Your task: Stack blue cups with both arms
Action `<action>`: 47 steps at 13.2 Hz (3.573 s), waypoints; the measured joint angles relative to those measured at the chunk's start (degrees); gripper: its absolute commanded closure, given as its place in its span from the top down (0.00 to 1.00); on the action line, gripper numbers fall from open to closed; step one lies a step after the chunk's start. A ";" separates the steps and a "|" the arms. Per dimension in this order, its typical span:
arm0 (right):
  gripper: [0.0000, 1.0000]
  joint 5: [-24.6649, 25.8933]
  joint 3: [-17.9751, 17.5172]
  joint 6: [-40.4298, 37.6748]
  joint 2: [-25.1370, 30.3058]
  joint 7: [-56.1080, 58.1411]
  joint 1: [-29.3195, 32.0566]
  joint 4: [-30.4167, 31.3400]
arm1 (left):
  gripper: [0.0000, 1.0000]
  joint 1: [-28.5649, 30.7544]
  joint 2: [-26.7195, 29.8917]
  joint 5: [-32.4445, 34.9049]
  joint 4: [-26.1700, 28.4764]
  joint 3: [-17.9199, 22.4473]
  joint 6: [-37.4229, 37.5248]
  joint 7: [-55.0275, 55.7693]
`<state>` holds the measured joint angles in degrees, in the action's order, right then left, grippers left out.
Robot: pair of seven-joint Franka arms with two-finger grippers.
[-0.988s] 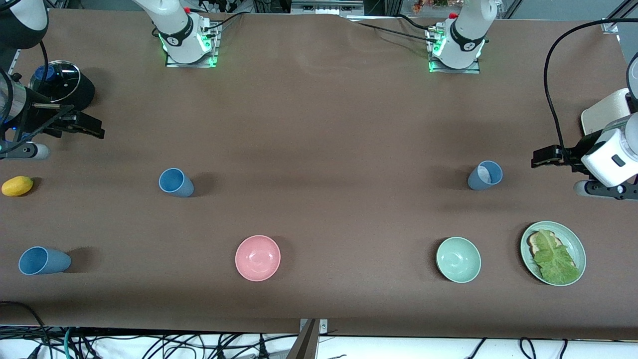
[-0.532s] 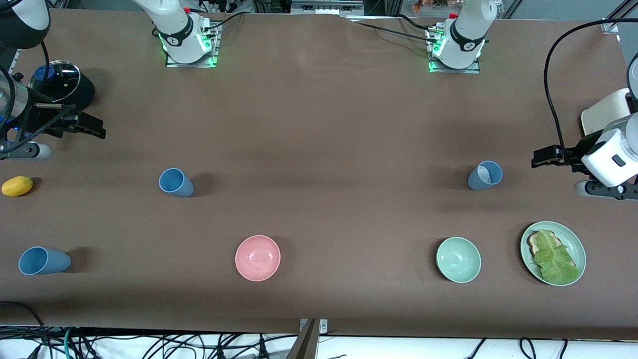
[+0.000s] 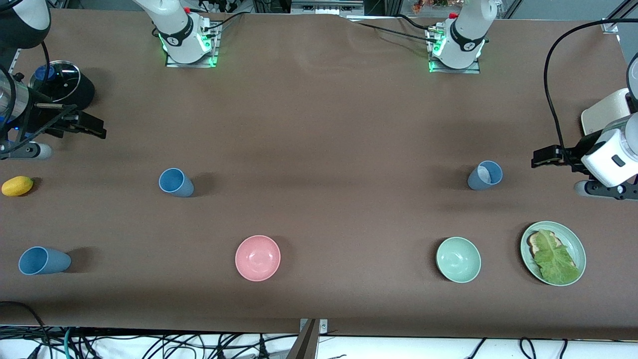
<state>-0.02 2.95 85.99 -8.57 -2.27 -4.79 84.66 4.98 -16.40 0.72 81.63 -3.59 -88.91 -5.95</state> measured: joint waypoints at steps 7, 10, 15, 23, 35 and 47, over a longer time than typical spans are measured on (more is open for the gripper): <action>1.00 0.00 0.00 0.00 0.00 0.00 0.00 0.00 | 1.00 0.00 0.00 0.00 0.08 0.00 0.00 0.90; 1.00 0.00 0.00 0.07 0.00 0.00 0.00 0.00 | 1.00 0.00 0.00 0.00 0.11 0.00 0.00 0.94; 1.00 0.00 0.03 2.06 -0.05 -0.02 0.02 0.00 | 1.00 0.00 0.00 0.00 0.27 0.00 0.00 0.97; 1.00 -1.73 0.10 6.40 -2.95 -0.01 0.11 0.00 | 1.00 0.00 0.00 0.00 0.51 0.00 -0.13 0.98; 1.00 -1.97 -0.02 15.47 -13.05 0.01 -0.46 4.79 | 1.00 1.15 1.23 0.00 18.77 0.07 -19.98 0.94; 1.00 -1.95 -0.05 47.54 -5.75 0.05 -0.71 37.62 | 0.91 4.82 1.31 0.00 41.59 0.11 -42.47 -0.30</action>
<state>-1.97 2.89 133.52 -14.32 -2.21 -5.50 122.28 9.80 -15.10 0.72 123.22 -3.49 -131.38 -6.25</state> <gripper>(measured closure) 0.000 0.000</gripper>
